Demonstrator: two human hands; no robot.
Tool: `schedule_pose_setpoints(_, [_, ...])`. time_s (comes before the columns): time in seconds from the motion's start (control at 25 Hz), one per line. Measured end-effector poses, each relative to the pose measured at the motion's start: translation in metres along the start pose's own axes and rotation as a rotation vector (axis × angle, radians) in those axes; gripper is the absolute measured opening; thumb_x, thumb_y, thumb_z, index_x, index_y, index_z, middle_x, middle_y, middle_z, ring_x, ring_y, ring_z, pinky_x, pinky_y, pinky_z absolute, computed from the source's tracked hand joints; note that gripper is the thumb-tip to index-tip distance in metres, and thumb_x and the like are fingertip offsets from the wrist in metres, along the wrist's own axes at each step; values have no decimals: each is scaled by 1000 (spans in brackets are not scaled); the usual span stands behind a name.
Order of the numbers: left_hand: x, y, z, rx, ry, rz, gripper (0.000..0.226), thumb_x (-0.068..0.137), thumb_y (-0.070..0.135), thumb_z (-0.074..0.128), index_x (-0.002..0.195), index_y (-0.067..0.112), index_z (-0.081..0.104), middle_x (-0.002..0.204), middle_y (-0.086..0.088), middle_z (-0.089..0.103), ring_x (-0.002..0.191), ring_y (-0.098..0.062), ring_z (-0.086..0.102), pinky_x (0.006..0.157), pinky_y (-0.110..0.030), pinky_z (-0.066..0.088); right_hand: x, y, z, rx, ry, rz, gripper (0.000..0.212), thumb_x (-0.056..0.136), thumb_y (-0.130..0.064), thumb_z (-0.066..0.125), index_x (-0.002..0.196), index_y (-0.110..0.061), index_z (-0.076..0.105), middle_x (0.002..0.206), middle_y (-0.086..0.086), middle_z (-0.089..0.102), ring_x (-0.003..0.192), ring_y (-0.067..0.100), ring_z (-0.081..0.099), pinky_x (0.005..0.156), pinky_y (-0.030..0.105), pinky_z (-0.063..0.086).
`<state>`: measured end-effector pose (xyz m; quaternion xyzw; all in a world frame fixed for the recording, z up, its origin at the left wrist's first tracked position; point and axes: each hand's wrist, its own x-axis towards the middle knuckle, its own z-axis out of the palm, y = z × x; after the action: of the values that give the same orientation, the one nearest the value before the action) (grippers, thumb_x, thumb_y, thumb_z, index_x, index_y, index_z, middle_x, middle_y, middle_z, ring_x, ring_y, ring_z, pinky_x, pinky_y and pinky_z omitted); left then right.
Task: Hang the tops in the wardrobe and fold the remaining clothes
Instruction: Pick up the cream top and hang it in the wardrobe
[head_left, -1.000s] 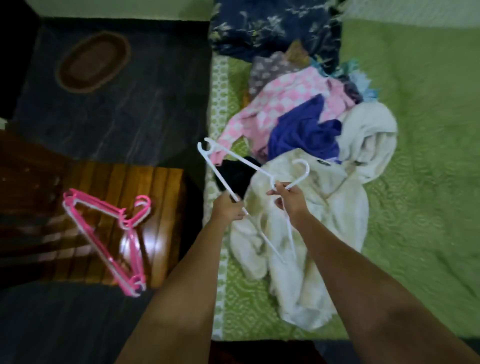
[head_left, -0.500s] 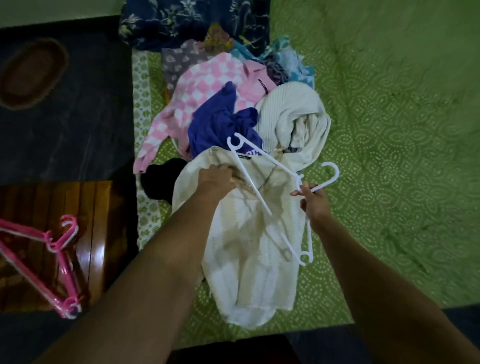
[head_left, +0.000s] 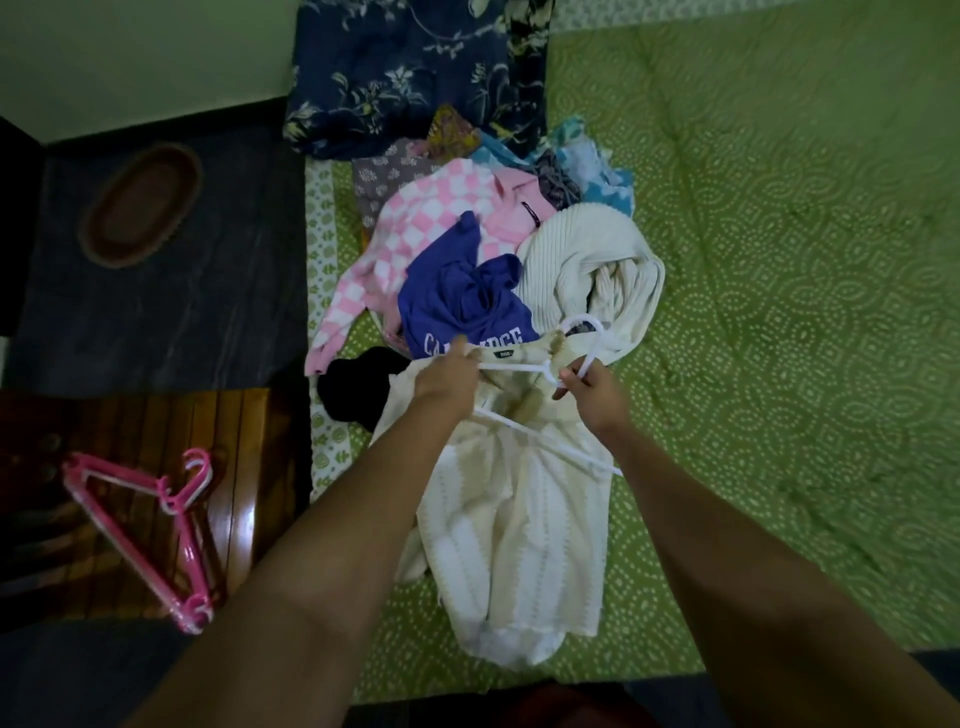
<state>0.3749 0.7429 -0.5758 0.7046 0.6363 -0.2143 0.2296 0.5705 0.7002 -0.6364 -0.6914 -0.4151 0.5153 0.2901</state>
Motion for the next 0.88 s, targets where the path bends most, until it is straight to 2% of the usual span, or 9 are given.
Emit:
schedule_pose_setpoints(0.12, [-18, 8, -11, -2, -44, 212, 69, 89, 9, 53, 150, 15, 22, 144, -12, 37, 127, -32, 44, 96, -44, 45, -5, -36, 17, -46, -63, -36, 17, 98, -21, 49, 87, -10, 55, 71, -1, 67, 75, 16, 62, 70, 29, 43])
schedule_pose_setpoints(0.2, [-25, 3, -22, -201, 33, 168, 66, 88, 12, 55, 148, 14, 27, 143, -12, 35, 125, -33, 44, 96, -43, 44, -12, -52, 23, -71, -85, -65, 17, 98, -22, 49, 85, -13, 55, 76, 4, 69, 79, 22, 63, 74, 33, 44])
schedule_pose_setpoints(0.28, [-26, -14, -29, -300, 187, 3, 55, 90, 22, 57, 138, 8, 34, 140, -14, 33, 117, -36, 49, 85, -42, 46, -18, -58, 22, -60, -50, -70, 16, 98, -22, 49, 88, -11, 56, 78, 4, 69, 81, 22, 62, 73, 32, 43])
schedule_pose_setpoints(0.4, [-27, -40, -20, -261, 226, -129, 44, 93, 27, 56, 128, 7, 40, 136, -15, 38, 116, -35, 47, 84, -44, 47, -28, -54, 14, 17, -10, -85, 14, 98, -19, 50, 90, -10, 55, 73, 1, 68, 79, 21, 63, 71, 31, 43])
schedule_pose_setpoints(0.52, [-32, -43, -3, -73, 265, 25, 39, 94, 27, 54, 133, 20, 49, 133, -5, 43, 123, -29, 38, 97, -42, 38, -34, -42, 8, 53, -10, -82, 16, 98, -17, 50, 90, -4, 57, 71, -1, 68, 74, 5, 61, 72, 22, 42])
schedule_pose_setpoints(0.6, [-32, -38, -3, 21, 333, 79, 29, 97, 35, 49, 121, 22, 60, 122, -1, 53, 118, -24, 43, 99, -39, 29, -38, -36, 2, 68, -22, -88, 16, 97, -17, 51, 89, -5, 58, 70, -1, 69, 74, 3, 61, 77, 24, 44])
schedule_pose_setpoints(0.72, [-31, -36, -16, -192, 151, 154, 29, 97, 36, 51, 95, 10, 65, 96, -6, 62, 91, -24, 56, 85, -36, 36, -43, -35, -9, 105, -46, -98, 16, 97, -15, 51, 81, -13, 54, 69, 6, 69, 75, 13, 63, 81, 32, 46])
schedule_pose_setpoints(0.8, [-40, -36, -26, -455, 60, 240, 28, 94, 31, 57, 86, 5, 64, 81, -8, 60, 74, -25, 54, 68, -35, 38, -47, -43, -16, 130, -43, -110, 19, 98, -14, 50, 80, -12, 52, 67, 9, 67, 68, 11, 64, 72, 25, 44])
schedule_pose_setpoints(0.88, [-50, -33, -41, -562, 106, 300, 20, 89, 28, 65, 86, 9, 70, 78, -9, 65, 71, -30, 57, 64, -40, 42, -49, -58, -24, 144, -67, -141, 17, 99, -12, 48, 82, -9, 51, 68, 12, 65, 58, 4, 62, 61, 16, 39])
